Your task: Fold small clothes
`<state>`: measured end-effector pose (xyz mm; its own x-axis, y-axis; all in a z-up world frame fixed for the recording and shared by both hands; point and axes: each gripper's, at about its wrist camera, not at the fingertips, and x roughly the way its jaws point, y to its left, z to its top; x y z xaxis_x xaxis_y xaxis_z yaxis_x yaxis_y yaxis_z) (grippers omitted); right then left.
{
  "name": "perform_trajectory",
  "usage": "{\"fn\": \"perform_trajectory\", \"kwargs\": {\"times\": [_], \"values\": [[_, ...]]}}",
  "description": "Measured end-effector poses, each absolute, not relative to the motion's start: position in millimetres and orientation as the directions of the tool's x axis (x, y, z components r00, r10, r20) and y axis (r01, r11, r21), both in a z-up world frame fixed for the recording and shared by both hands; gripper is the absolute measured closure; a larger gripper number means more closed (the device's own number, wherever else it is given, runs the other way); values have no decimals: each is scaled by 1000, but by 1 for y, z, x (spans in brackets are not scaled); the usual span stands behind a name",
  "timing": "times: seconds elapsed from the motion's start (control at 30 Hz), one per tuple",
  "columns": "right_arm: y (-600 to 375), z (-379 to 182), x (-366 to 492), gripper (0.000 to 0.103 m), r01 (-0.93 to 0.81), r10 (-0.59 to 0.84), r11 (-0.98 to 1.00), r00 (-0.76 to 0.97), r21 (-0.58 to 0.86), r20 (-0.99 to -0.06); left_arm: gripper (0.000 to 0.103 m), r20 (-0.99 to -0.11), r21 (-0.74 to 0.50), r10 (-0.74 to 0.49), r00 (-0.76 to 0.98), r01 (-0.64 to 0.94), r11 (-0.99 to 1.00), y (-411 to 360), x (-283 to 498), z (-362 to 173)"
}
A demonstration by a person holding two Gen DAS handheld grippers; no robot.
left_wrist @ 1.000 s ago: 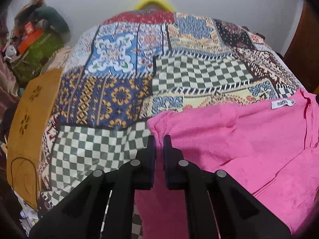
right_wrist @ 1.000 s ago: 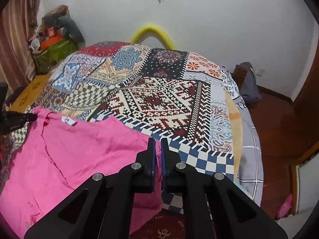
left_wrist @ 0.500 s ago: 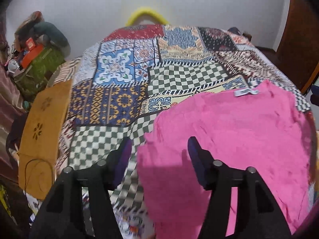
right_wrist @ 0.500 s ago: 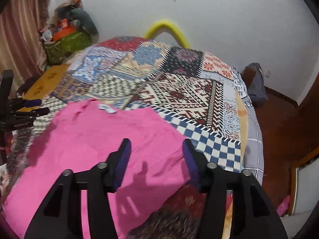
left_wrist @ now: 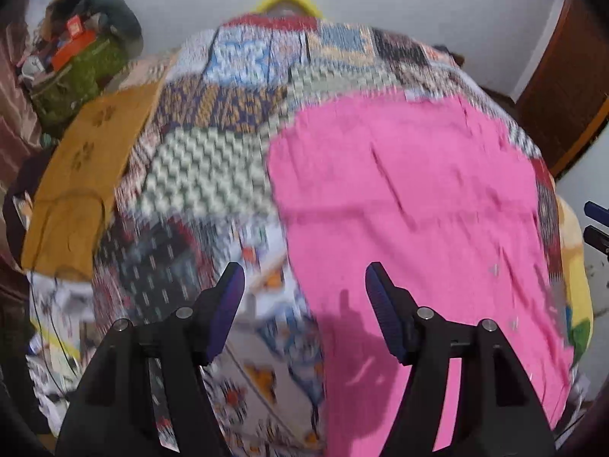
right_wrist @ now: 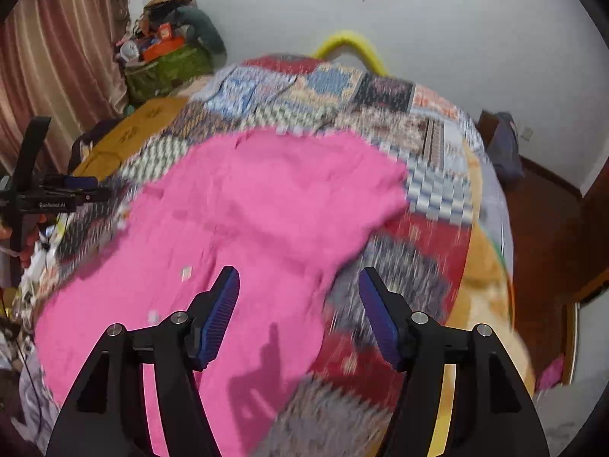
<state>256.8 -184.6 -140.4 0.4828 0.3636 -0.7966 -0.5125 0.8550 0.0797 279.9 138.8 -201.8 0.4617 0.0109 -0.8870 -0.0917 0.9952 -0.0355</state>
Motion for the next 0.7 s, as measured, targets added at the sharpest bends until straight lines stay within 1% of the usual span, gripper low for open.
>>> {"fn": "perform_trajectory", "kwargs": {"times": [0.23,0.3,0.4,0.43,0.47,0.5,0.53,0.57,0.7], "values": [[-187,-194,219,42,-517,363,845,362,139,-858,38,-923,-70,-45,381,-52,996,124,234,-240],[-188,-202,217,42,-505,364,849,340,158,-867,37,-920,-101,-67,385,-70,992,125,226,-244],[-189,-213,218,42,-486,413,841,295,238,-862,39,-913,-172,-127,387,-82,982,127,224,-246],[-188,-214,218,48,-482,425,839,287,254,-859,50,-909,-196,-152,388,-75,978,126,225,-246],[-186,-216,219,57,-486,439,833,294,263,-849,60,-903,-215,-175,392,-61,975,123,225,-246],[-185,-216,215,64,-492,443,831,300,260,-845,68,-901,-216,-180,396,-47,975,120,226,-244],[-182,-215,216,80,-502,447,825,303,258,-842,87,-897,-216,-187,399,-28,976,116,227,-242],[-179,-214,218,97,-508,451,822,300,259,-841,98,-895,-222,-201,397,-5,975,110,230,-241],[-168,-210,221,99,-552,450,801,298,233,-841,98,-882,-219,-211,422,30,975,99,244,-229]]}}
